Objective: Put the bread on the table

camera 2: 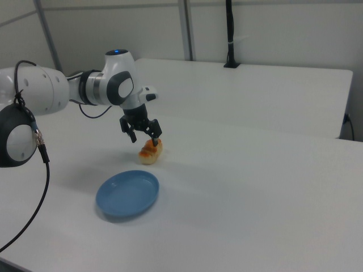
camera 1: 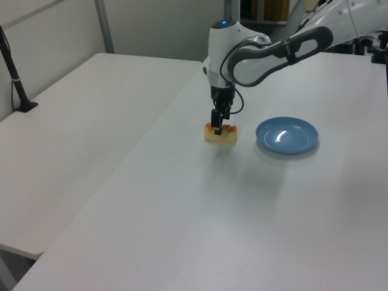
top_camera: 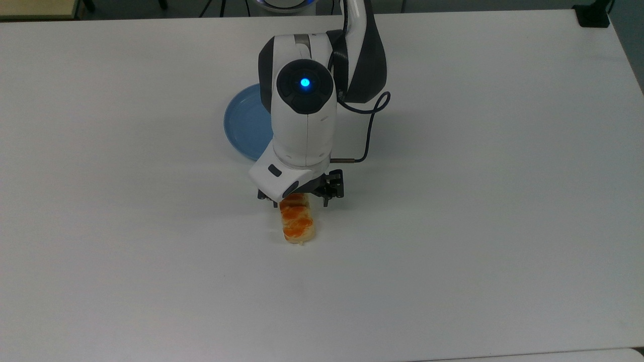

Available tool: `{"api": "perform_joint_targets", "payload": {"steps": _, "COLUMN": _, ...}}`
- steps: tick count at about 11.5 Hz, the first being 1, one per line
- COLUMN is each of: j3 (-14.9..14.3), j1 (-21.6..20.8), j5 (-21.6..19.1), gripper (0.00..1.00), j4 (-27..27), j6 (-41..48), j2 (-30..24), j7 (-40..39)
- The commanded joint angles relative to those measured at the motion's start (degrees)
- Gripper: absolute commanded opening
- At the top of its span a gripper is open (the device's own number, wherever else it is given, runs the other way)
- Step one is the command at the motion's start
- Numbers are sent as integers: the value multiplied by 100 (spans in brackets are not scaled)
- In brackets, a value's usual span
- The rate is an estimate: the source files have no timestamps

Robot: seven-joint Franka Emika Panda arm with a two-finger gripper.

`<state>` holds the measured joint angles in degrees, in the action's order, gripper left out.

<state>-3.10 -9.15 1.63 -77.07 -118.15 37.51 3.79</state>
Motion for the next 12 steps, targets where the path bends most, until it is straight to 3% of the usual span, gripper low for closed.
{"api": "perform_joint_targets", "payload": {"steps": 1, "j3": -138, "j1": -113, "j5": -57, "gripper": 100, "j4": -228, "j6": 99, "j2": -785, "j7": 341}}
{"api": "perform_joint_targets", "payload": {"steps": 5, "j3": -138, "j1": -17, "j5": -49, "gripper": 100, "j4": -844, "j6": 1896, "j2": -2552, "j7": 474}}
{"api": "perform_joint_targets", "payload": {"steps": 7, "j3": -226, "j1": -26, "j5": -49, "gripper": 100, "j4": -1037, "j6": 2487, "j2": -3107, "j7": 465}}
{"api": "perform_joint_targets", "payload": {"steps": 12, "j3": -332, "j1": 89, "j5": -119, "gripper": 100, "j4": -1144, "j6": 2692, "j2": -3267, "j7": 166}}
